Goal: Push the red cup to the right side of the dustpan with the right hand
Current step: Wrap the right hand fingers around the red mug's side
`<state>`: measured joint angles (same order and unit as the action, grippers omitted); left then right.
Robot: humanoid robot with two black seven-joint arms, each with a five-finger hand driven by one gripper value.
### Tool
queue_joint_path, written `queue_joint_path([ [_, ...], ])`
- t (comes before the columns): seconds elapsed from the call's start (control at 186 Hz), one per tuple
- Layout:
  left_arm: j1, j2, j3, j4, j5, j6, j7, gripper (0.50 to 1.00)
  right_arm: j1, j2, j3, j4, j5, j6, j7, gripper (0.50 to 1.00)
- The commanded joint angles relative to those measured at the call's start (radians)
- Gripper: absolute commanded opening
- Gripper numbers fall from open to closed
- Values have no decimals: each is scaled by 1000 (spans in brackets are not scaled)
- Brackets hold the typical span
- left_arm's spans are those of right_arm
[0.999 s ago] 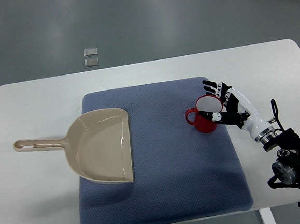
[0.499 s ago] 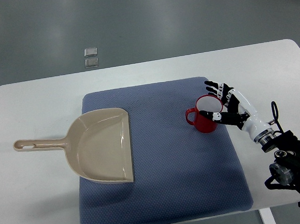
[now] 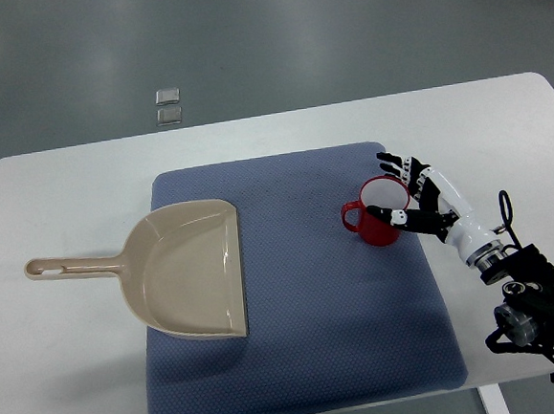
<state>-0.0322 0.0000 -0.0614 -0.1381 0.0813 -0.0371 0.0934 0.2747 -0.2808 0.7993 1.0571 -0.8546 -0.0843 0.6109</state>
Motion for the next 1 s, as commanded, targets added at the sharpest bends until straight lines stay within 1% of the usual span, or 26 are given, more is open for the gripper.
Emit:
queue_joint_path([
  [0.0,0,0,0,0,0,0,0,1000,0,3,0,4,2,5,0,928],
  [0.285,0,0,0,0,0,0,0,1000,9,0,18,14,9,24,0,926],
  [0.387,0,0,0,0,0,0,0,1000,9,-4,20,18,6,52,0,928],
  [0.478,0,0,0,0,0,0,0,1000,9,-3,18,20,-1,61,0,928],
  [0.993,0,0,0,0,0,0,0,1000,0,0,18,18,-63,51,0,928],
])
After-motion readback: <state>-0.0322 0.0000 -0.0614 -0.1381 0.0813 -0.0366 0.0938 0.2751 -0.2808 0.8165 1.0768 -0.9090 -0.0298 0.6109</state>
